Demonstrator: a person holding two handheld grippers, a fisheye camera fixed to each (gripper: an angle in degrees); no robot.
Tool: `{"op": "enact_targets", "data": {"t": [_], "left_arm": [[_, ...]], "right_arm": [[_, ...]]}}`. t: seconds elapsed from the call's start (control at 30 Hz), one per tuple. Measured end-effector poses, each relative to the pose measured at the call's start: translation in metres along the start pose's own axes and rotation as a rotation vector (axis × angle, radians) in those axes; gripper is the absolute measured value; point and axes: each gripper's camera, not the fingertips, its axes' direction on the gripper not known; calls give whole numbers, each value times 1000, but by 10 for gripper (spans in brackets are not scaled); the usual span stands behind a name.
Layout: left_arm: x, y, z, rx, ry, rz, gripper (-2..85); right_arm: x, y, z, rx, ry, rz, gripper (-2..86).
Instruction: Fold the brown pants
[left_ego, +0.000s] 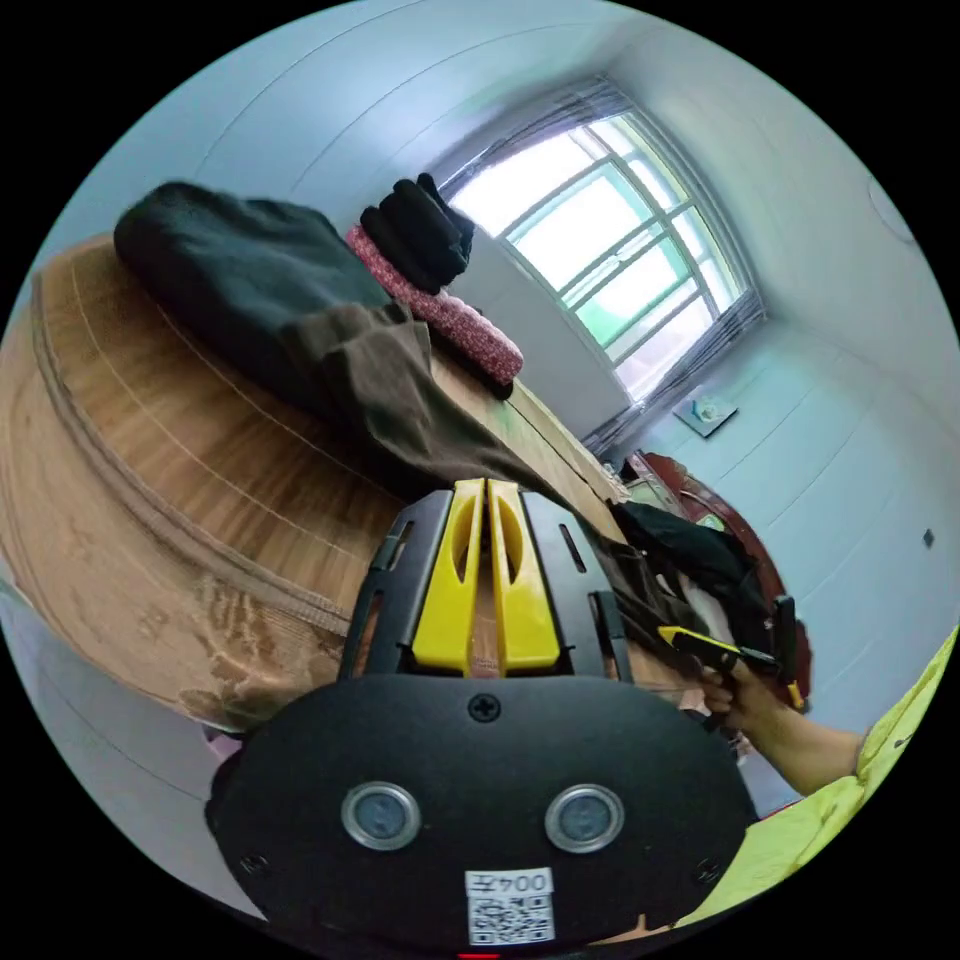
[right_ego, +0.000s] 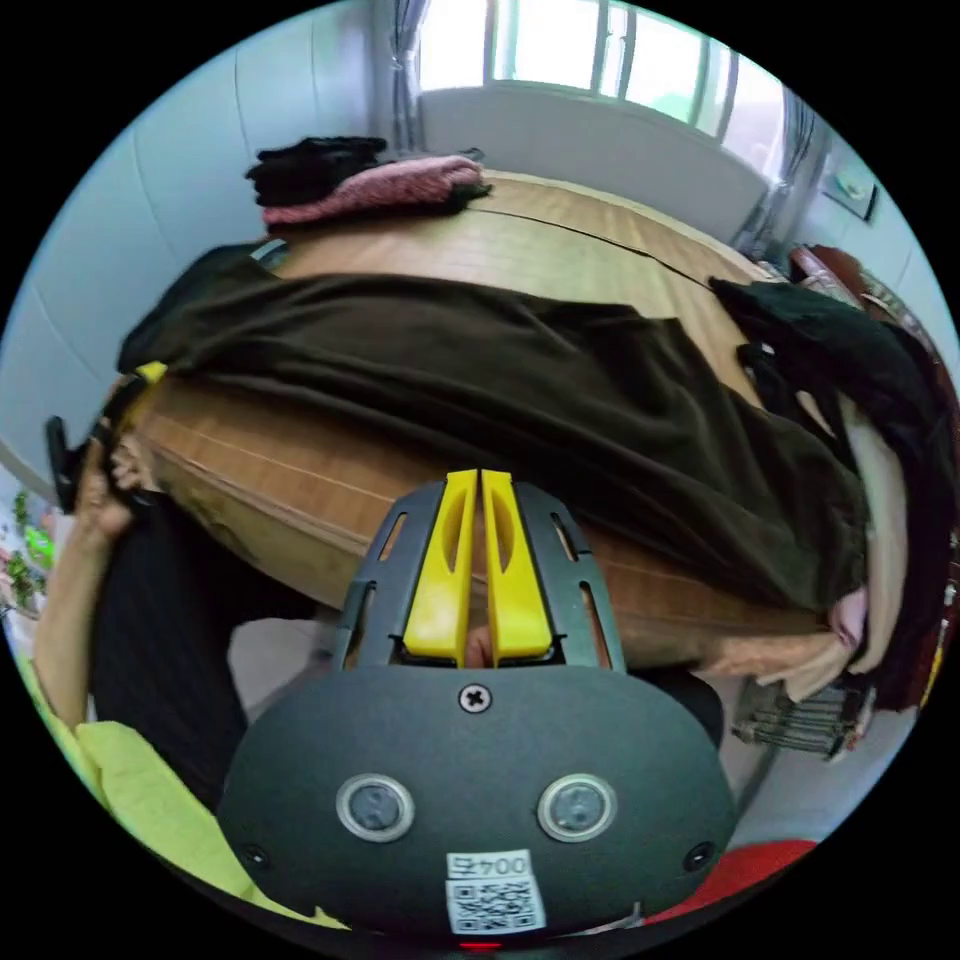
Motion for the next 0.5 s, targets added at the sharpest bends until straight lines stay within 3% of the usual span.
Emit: {"op": "enact_targets", "data": {"t": [0.1, 0.3, 0.37, 0.5], "left_arm": [[22, -14, -6, -29, -211, 135, 5], [71, -25, 48, -265, -503, 499, 3], [80, -20, 88, -450, -588, 579, 3], [94, -16, 115, -453, -704, 621, 3]], "right_arm": [[4, 34, 12, -59, 204, -35, -3], [-16, 85, 15, 62, 259, -142, -6], [-17, 92, 13, 81, 259, -125, -7], [-12, 102, 7, 74, 231, -111, -7]]}}
